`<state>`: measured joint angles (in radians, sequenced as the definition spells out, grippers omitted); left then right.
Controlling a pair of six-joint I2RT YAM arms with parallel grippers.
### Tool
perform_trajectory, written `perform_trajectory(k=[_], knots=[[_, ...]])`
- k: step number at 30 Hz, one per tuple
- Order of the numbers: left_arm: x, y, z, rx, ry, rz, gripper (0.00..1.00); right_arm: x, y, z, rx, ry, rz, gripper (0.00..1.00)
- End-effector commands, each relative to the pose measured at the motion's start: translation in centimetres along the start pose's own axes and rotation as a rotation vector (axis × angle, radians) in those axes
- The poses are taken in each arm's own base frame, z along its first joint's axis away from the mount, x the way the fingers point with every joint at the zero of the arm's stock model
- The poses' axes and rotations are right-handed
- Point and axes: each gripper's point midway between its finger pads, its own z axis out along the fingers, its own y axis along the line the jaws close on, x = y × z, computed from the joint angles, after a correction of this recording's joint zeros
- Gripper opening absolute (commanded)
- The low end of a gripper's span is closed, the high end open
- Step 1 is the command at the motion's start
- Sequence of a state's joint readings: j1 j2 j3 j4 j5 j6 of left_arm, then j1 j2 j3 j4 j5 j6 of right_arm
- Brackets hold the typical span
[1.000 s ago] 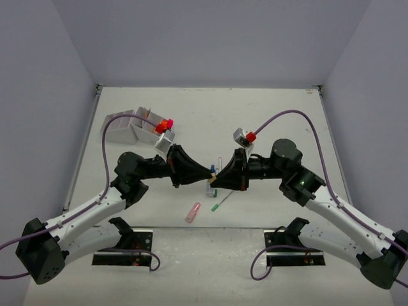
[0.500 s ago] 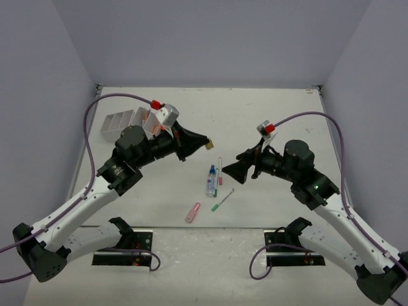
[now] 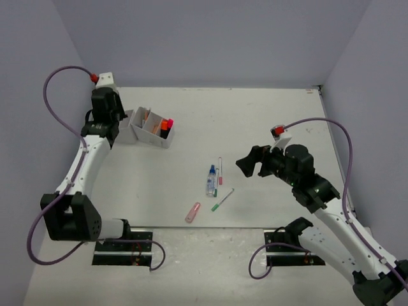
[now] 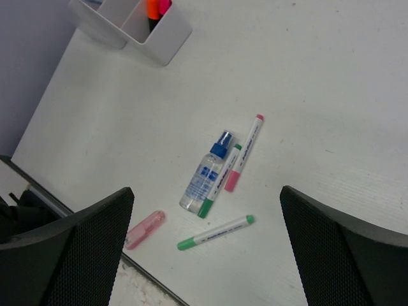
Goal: Sort the stationery into containers
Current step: Place the stationery in the storage box.
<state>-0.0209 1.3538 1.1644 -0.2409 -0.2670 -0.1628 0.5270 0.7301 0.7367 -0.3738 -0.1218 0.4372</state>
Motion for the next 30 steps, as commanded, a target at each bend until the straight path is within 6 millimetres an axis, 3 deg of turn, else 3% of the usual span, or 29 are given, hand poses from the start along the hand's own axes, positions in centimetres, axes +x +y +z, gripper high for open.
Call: perform_trajectory(k=[1,7,11,23,26,30], knots=[[-2.7,5.3,3.2,-0.084,-0.095,-0.064,0.0,-0.3,0.0,-0.1,-0.002,-0.017,0.012,0.99],[1.1,6.9,9.3,-0.061,-0.035,-0.034,0.0,0.0,1.2,-0.9,-0.077,-0.035,0.009,0.99],[1.1,7.1,10.4,0.011,-0.04,-0.001,0.0,0.2,1.7,-1.1,-0.111,-0.034,0.008,0.99],[4.5,7.2,13.6,0.108,0.034,0.065,0.0,1.2,2.4,-0.7,-0.157,0.021,0.007,0.99],[5.8,7.2,14.2,0.111,0.069,0.079,0.0,1.3,2.3,-0.6,-0.156,0.026,0.008,0.99],[7.3,8.7,14.8,0.032,0.106,0.082,0.0,1.3,2.6,-0.6,-0.173,0.028,0.005,0.99]])
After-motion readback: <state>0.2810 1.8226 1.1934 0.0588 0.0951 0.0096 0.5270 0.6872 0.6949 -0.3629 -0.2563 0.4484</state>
